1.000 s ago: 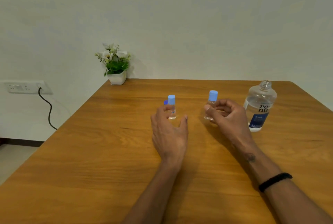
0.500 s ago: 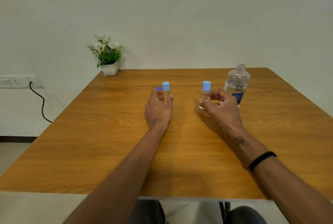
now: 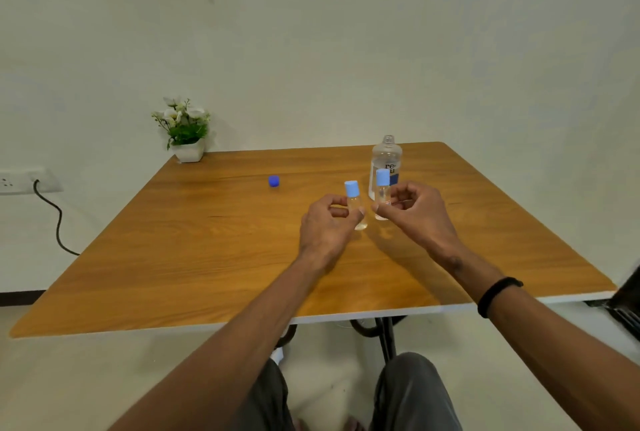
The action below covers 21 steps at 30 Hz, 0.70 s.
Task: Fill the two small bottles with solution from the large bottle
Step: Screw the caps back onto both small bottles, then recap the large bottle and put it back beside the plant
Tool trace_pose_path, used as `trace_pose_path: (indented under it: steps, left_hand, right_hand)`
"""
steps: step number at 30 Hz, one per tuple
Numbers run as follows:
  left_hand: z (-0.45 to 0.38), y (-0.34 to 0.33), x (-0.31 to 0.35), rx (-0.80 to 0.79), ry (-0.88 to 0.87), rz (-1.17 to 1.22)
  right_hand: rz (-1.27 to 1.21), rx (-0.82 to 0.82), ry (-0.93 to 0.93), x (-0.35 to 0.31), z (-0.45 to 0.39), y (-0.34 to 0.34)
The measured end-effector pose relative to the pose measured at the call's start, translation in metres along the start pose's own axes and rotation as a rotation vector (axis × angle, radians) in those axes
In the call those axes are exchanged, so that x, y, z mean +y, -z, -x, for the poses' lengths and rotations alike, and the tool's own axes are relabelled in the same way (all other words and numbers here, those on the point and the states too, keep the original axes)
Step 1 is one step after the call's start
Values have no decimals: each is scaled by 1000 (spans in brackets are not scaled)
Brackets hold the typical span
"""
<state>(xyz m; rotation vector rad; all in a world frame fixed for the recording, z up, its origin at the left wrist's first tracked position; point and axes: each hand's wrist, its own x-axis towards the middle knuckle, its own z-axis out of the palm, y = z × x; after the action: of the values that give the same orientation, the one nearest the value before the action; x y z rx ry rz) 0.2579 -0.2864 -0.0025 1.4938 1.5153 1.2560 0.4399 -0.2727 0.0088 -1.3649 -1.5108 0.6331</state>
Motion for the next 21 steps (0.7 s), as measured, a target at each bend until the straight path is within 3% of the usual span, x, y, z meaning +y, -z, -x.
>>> trace_pose_path:
  steps: [12, 21]
  left_hand:
    - [11, -14, -21, -57, -5, -113]
    - [4, 14, -38, -148, -171, -248]
  right_hand:
    - [94, -82, -72, 28, 18, -9]
    - [-41, -155, -37, 30, 22, 0]
